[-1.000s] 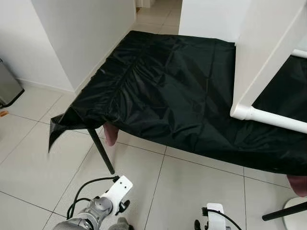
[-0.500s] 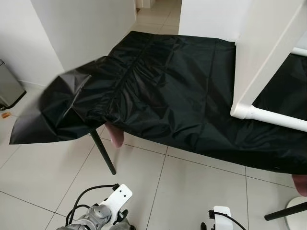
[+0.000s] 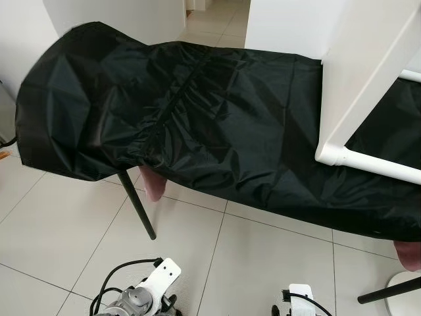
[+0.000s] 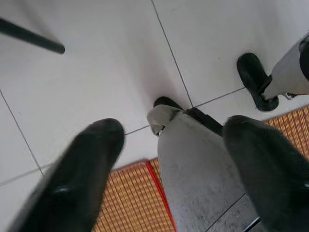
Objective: Building children table
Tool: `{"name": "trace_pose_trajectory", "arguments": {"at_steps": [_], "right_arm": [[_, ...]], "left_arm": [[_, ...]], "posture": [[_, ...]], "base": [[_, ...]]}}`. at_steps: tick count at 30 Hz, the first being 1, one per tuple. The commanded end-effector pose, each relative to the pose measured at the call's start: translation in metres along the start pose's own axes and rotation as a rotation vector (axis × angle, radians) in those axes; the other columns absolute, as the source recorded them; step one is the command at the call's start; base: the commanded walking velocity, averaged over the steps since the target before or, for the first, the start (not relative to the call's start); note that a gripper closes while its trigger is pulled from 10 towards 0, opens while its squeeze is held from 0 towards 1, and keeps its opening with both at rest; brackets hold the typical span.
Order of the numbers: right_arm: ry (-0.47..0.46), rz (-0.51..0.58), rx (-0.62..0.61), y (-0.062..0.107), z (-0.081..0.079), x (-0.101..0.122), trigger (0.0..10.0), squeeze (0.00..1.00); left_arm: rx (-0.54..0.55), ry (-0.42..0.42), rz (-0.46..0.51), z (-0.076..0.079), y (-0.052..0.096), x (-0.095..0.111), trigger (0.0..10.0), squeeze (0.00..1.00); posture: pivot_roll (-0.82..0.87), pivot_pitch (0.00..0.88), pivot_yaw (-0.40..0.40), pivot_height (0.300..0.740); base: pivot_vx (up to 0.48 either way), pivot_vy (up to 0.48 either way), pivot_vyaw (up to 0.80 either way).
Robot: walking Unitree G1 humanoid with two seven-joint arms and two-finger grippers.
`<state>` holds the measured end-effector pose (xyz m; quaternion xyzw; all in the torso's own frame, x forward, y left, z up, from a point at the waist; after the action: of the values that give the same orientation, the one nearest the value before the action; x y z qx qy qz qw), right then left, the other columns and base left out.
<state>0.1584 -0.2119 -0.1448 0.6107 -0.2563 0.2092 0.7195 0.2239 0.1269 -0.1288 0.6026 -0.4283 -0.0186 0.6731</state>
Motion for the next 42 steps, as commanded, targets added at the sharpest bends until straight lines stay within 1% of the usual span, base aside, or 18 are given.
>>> {"name": "trace_pose_trajectory", "arguments": {"at_steps": [1, 2, 3, 4, 5, 6, 8, 9, 10, 11, 15, 16, 17, 18, 26, 30, 32, 42], "right_arm": [[-0.027, -0.06, -0.013, 0.005, 0.004, -0.018, 10.0, 0.56], [-0.044, -0.058, -0.016, 0.005, 0.005, -0.018, 10.0, 0.56], [-0.047, -0.054, -0.016, 0.005, 0.005, -0.017, 10.0, 1.0], [-0.047, -0.054, -0.016, 0.005, 0.005, -0.017, 10.0, 1.0], [-0.047, -0.051, -0.021, 0.004, 0.006, -0.016, 10.0, 1.0], [-0.047, -0.045, -0.014, 0.004, 0.005, -0.014, 10.0, 0.93], [-0.047, -0.04, -0.009, 0.003, 0.004, -0.013, 10.0, 0.93], [-0.034, -0.037, -0.003, 0.003, 0.003, -0.012, 10.0, 0.0], [-0.034, -0.037, -0.003, 0.003, 0.003, -0.012, 10.0, 0.0], [-0.044, -0.03, 0.028, 0.004, -0.002, -0.011, 10.0, 1.0], [0.009, -0.04, 0.048, 0.006, -0.004, -0.017, 10.0, 1.0], [0.018, -0.045, 0.049, 0.006, -0.004, -0.019, 10.0, 1.0], [0.018, -0.045, 0.049, 0.006, -0.004, -0.019, 10.0, 1.0], [0.017, -0.048, 0.04, 0.007, -0.001, -0.02, 10.0, 0.0], [-0.004, 0.009, -0.005, 0.004, 0.006, -0.006, 10.0, 0.0], [-0.012, 0.034, 0.002, 0.002, 0.003, 0.001, 10.0, 0.0], [0.024, 0.058, 0.038, 0.0, -0.008, 0.009, 10.0, 0.0], [0.01, 0.033, 0.023, 0.004, -0.003, -0.002, 10.0, 0.0]], "left_arm": [[0.082, 0.043, -0.02, -0.011, 0.003, -0.01, 10.0, 1.0], [0.084, 0.047, -0.021, -0.012, 0.003, -0.011, 10.0, 1.0], [0.093, 0.03, -0.027, -0.013, 0.004, -0.012, 10.0, 1.0], [0.093, 0.03, -0.027, -0.013, 0.004, -0.012, 10.0, 1.0], [0.101, 0.02, -0.03, -0.015, 0.004, -0.012, 10.0, 0.29], [0.109, 0.016, -0.027, -0.018, 0.004, -0.011, 10.0, 0.0], [0.113, 0.018, -0.023, -0.02, 0.004, -0.01, 10.0, 0.0], [0.102, 0.019, -0.016, -0.019, 0.004, -0.009, 10.0, 0.0], [0.102, 0.019, -0.016, -0.019, 0.004, -0.009, 10.0, 0.0], [0.083, 0.016, -0.008, -0.018, 0.004, -0.007, 10.0, 1.0], [0.076, -0.042, -0.016, -0.018, 0.004, -0.007, 10.0, 1.0], [0.071, -0.048, -0.015, -0.018, 0.004, -0.006, 10.0, 0.91], [0.071, -0.048, -0.015, -0.018, 0.004, -0.006, 10.0, 0.91], [0.077, -0.034, -0.012, -0.021, 0.005, -0.007, 10.0, 0.0], [0.119, -0.007, 0.052, -0.031, 0.005, 0.01, 10.0, 0.0], [0.12, -0.019, 0.066, -0.031, 0.005, 0.015, 10.0, 0.0], [0.12, -0.011, 0.084, -0.031, 0.004, 0.021, 10.0, 0.0], [0.109, 0.062, 0.13, -0.03, 0.004, 0.029, 10.0, 0.0]], "posture": [[0.01, 0.0, 0.032, 0.74], [0.01, 0.0, 0.032, 0.74], [0.01, 0.0, 0.033, 0.74], [0.01, 0.0, 0.033, 0.74], [0.01, 0.0, 0.033, 0.74], [0.01, 0.0, 0.033, 0.74], [0.01, 0.0, 0.03, 0.74], [0.01, 0.0, 0.027, 0.74], [0.01, 0.0, 0.027, 0.74], [0.01, 0.0, 0.017, 0.74], [0.02, 0.0, 0.01, 0.74], [0.02, 0.0, 0.008, 0.74], [0.02, 0.0, 0.008, 0.74], [0.02, 0.0, 0.012, 0.74], [0.01, 0.0, 0.022, 0.74], [0.01, 0.0, 0.023, 0.74], [0.01, 0.0, 0.019, 0.74], [0.01, 0.0, 0.023, 0.74]], "base": [[0.0, 0.0, 0.0], [0.0, 0.0, 0.0], [0.0, 0.0, 0.0], [0.0, 0.0, 0.0], [0.0, 0.0, 0.0], [0.0, 0.0, 0.0], [0.0, 0.0, 0.0], [0.0, 0.0, 0.0], [0.0, 0.0, 0.0], [0.0, 0.0, 0.0], [0.0, 0.0, 0.0], [0.0, 0.0, 0.0], [0.0, 0.0, 0.0], [0.0, 0.0, 0.0], [0.0, 0.0, 0.0], [0.0, 0.0, 0.0], [0.0, 0.0, 0.0], [0.0, 0.0, 0.0]]}}
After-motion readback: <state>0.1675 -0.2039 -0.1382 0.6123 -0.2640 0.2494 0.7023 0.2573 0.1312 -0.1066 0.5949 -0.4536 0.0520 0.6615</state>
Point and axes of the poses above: a point about 5 cm out from each wrist's last joint towards the gripper, its own y axis pointing back from the gripper into the wrist, its own x axis along the axis of the wrist's last joint, z = x × y, the point moved 6 cm from there along -y, pointing out of the wrist towards the gripper, and after that the axes turned 1 degree about y, right-handed, at the moved point
